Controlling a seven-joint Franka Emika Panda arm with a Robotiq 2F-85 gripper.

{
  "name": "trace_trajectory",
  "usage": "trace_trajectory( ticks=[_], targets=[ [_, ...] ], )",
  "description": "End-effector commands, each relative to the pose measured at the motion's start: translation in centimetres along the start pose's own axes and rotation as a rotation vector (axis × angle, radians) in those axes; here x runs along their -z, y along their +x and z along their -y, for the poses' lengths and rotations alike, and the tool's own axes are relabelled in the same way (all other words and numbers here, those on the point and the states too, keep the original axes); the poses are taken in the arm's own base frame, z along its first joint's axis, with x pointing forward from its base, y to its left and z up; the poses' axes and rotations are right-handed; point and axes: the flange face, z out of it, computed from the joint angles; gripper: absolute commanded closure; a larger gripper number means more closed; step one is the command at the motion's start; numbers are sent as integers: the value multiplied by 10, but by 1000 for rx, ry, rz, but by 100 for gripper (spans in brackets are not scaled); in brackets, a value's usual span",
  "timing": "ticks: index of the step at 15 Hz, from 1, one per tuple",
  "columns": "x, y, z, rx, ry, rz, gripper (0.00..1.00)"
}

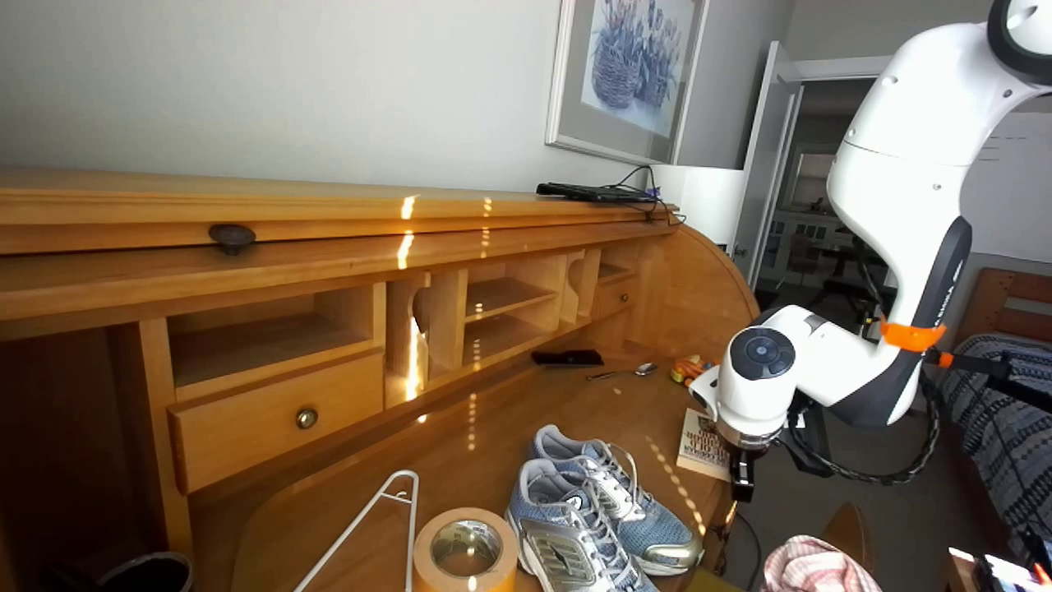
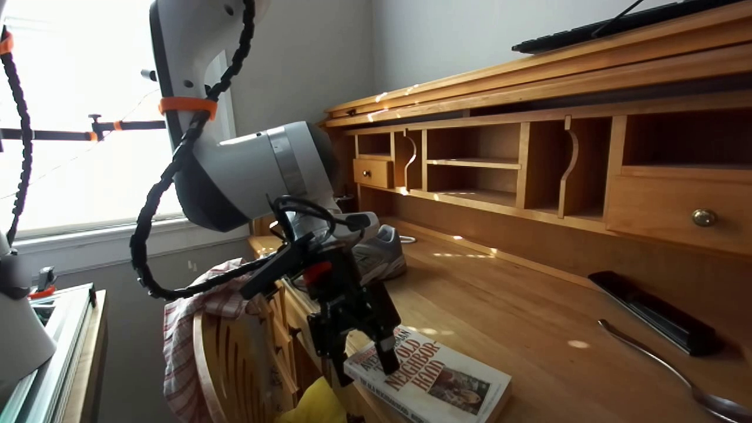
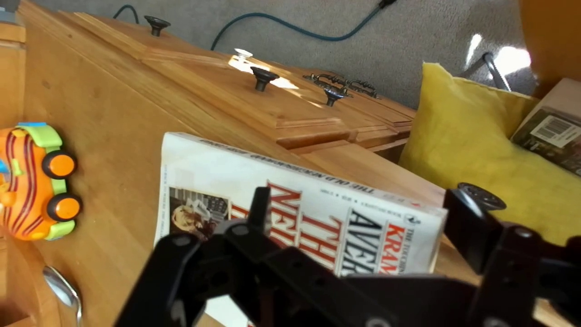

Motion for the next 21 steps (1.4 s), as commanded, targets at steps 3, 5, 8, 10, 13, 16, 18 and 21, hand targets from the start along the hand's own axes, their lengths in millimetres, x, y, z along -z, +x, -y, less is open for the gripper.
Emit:
trace_trajectory(
  ticks=[3,5,8,10,13,16,18,21],
  targets=[
    [-6,2,2,-3,-3,-16,53],
    [-6,2,1,-2,-4,-17,66],
    [-7,0,2,9,4,-15,68],
    [-6,-1,2,17,11,-15,70],
    [0,-3,1,30,27,-18,70],
    [8,-4,-2,41,36,-29,73],
    [12,-4,-4,51,37,-36,75],
    [17,-5,-7,67,42,-45,78]
  ],
)
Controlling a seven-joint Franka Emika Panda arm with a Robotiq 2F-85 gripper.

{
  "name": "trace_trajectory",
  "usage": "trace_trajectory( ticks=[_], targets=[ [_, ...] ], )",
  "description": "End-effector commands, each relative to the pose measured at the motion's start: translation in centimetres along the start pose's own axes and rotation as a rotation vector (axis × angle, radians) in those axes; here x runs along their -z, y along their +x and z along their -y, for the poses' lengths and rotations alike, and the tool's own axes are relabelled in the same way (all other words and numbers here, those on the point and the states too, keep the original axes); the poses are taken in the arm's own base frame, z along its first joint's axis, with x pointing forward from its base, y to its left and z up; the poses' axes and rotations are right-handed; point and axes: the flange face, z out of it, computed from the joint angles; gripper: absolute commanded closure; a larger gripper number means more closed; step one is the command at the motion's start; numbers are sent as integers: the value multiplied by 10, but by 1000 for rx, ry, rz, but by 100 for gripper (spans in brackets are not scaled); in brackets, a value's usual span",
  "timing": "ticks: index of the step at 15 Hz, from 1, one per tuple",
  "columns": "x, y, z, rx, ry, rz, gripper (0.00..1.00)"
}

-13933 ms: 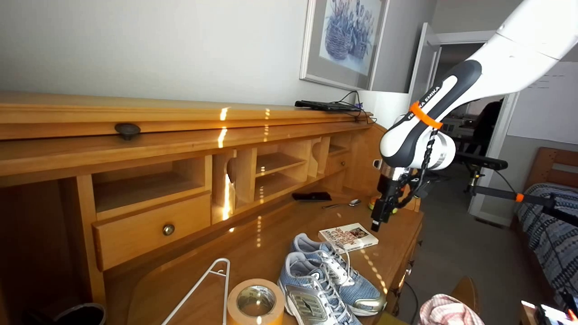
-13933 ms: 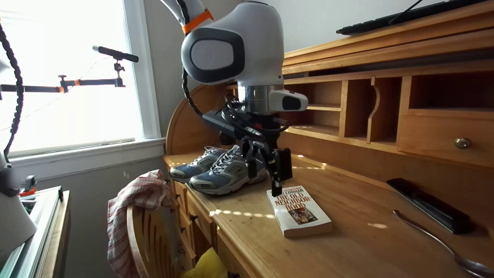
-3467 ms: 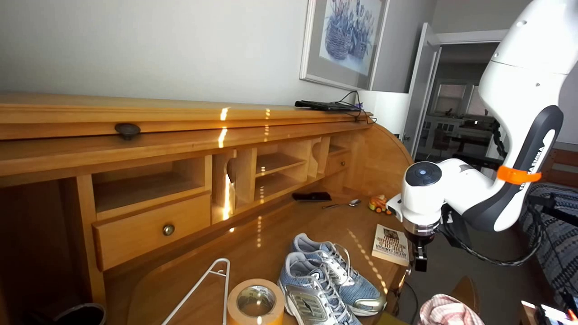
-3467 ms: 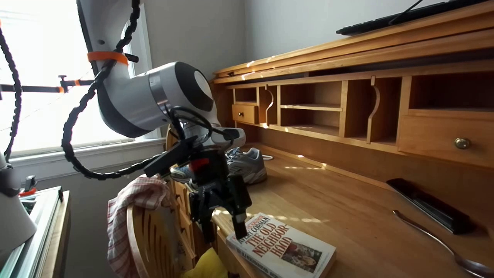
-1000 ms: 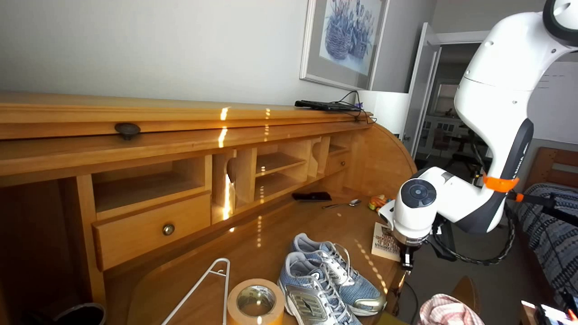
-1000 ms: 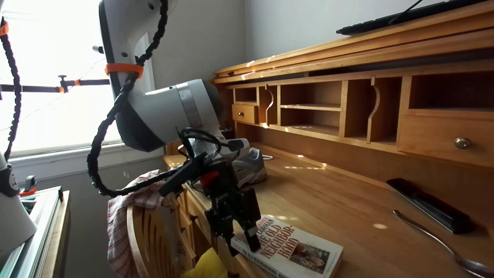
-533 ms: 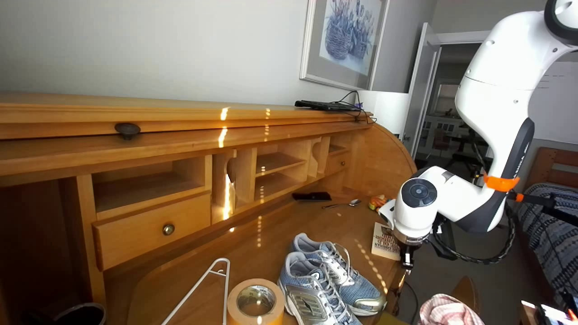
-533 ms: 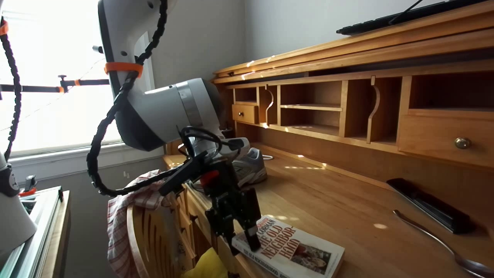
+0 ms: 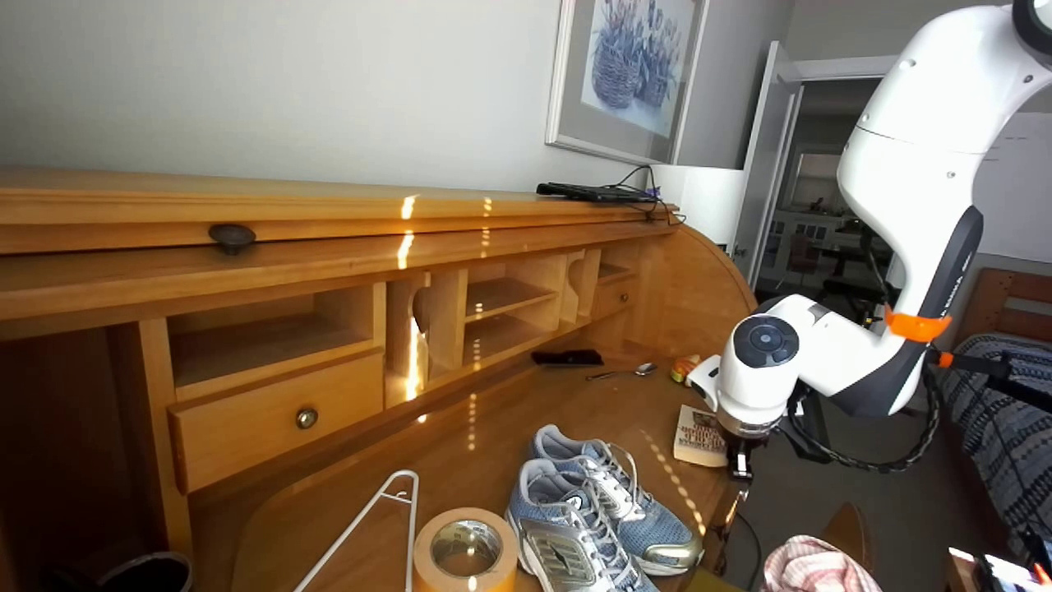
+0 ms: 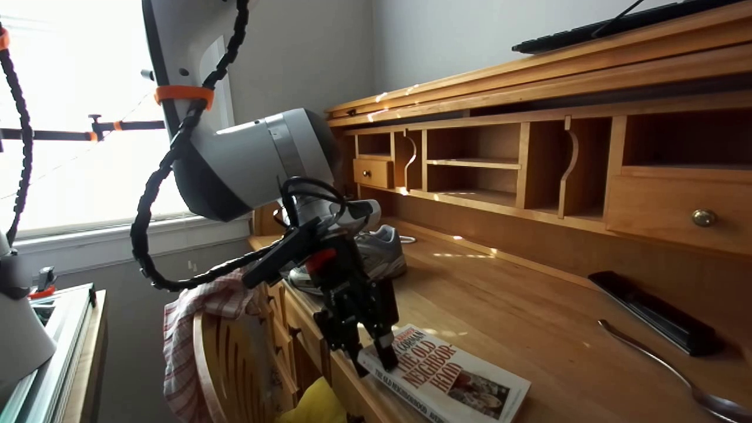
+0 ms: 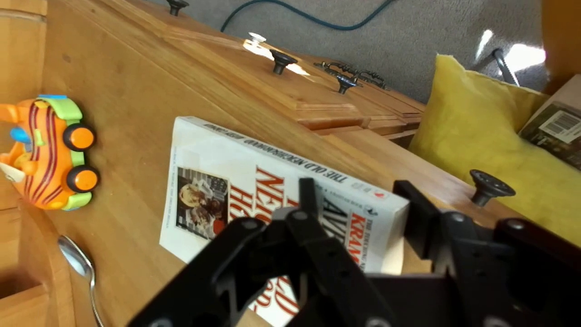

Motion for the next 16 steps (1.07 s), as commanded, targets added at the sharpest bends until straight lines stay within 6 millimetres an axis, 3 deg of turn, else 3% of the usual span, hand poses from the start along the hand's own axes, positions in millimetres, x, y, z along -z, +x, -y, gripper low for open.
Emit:
trace_trajectory(
  ticks=[1,16],
  targets=[
    [7,-7,3,29,58,-24,79],
    [30,-12,-25,54,176,-186,83]
  ],
)
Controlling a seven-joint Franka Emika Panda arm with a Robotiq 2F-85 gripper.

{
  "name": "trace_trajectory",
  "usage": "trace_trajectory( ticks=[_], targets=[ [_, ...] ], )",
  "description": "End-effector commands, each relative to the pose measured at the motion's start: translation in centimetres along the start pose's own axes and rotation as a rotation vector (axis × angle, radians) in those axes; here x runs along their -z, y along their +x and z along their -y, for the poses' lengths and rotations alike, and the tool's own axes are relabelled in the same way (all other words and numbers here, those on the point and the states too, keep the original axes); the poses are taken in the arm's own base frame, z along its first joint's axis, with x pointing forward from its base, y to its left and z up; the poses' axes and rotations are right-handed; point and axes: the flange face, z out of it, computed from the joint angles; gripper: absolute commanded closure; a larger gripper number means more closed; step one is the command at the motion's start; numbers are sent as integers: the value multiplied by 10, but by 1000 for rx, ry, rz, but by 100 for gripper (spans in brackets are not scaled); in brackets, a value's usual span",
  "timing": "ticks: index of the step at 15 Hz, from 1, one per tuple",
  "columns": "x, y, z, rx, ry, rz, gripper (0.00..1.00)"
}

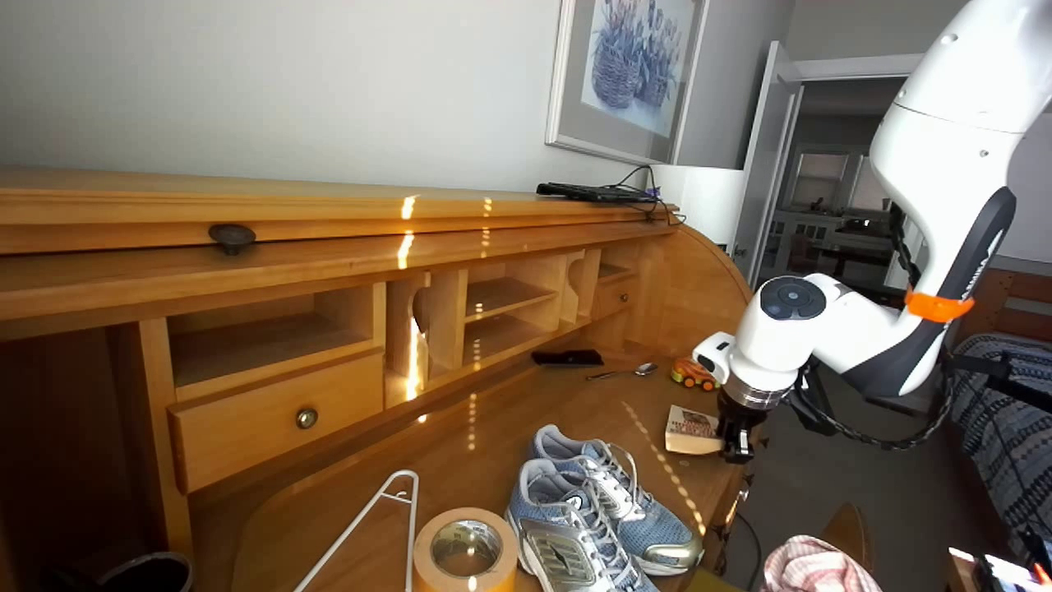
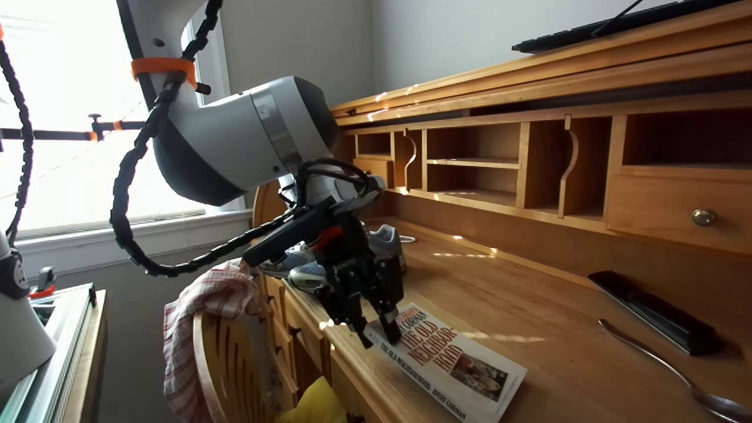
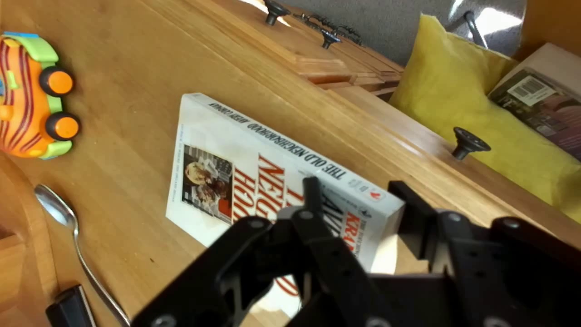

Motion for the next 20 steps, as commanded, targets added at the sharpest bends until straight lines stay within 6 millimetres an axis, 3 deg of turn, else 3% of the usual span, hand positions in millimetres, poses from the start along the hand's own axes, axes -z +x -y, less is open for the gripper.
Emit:
trace_trajectory(
  ticks=[1,6,14,20],
  targets=[
    [10,-3,3,-7,77,-69,83],
    [28,-6,-1,0,126,-169,83],
    [54,-33,-14,-16,214,-334,83],
    [39,-62,-14,-65,242,-305,83]
  ],
)
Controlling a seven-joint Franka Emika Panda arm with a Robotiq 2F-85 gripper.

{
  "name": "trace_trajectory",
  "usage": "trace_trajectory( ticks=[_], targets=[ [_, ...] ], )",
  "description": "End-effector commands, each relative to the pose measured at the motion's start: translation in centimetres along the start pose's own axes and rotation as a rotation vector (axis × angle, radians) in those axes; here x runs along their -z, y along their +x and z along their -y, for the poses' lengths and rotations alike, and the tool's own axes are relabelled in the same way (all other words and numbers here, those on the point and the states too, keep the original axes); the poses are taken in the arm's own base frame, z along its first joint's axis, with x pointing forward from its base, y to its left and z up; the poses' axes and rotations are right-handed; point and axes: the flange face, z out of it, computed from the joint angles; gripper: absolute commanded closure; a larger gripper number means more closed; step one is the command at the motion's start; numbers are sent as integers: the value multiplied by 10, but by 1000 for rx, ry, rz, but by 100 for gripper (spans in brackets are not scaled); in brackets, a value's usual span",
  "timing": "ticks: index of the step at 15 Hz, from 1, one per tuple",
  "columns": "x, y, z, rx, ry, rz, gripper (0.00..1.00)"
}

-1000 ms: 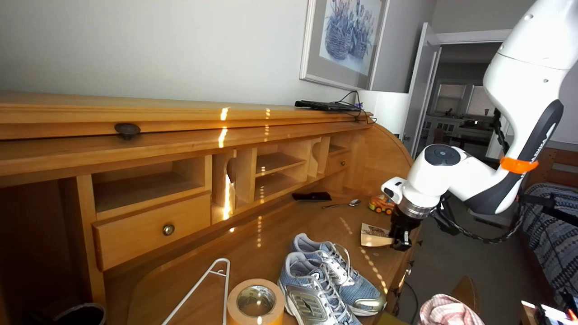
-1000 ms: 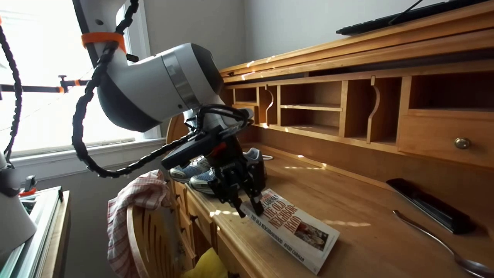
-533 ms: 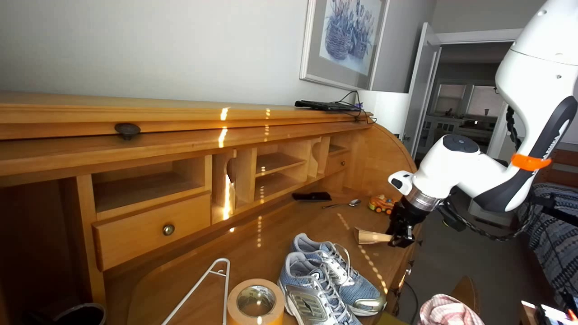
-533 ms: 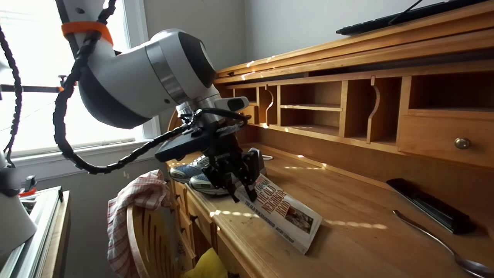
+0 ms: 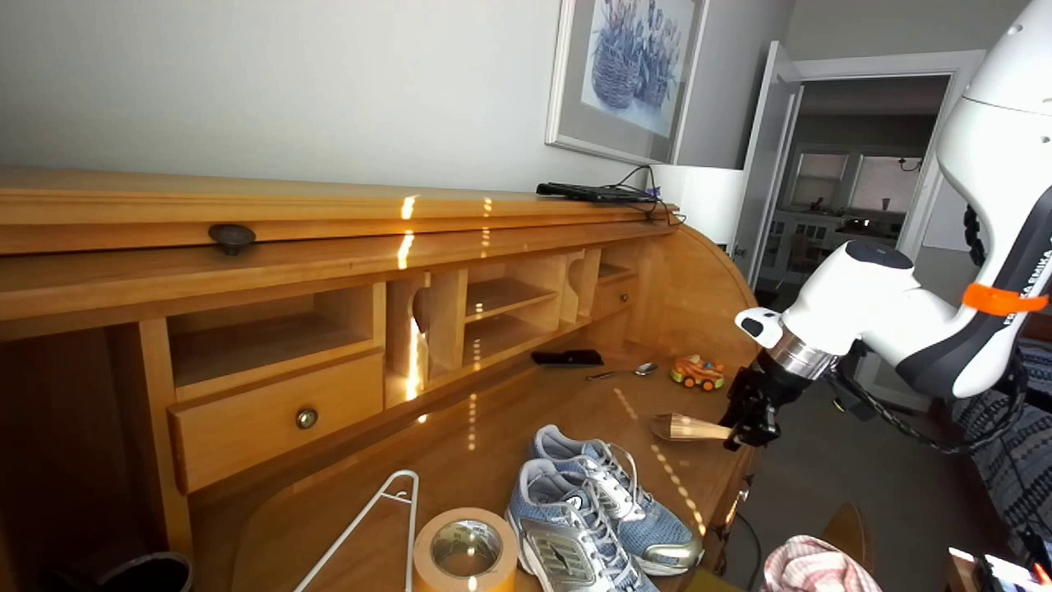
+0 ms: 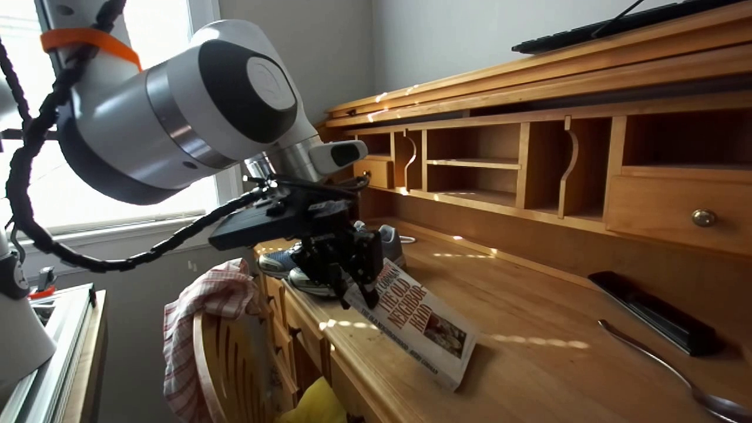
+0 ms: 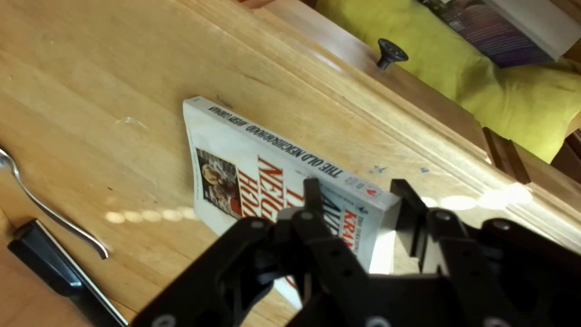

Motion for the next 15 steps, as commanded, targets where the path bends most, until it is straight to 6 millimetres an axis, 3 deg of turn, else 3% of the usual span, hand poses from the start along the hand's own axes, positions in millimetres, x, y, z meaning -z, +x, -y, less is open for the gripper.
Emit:
trace_trajectory(
  ticks=[1,6,15],
  targets=[
    [1,-20,2,-34,16,13,83],
    [-16,-32,8,-34,28,84,83],
    [-46,-36,7,-5,39,248,83]
  ],
)
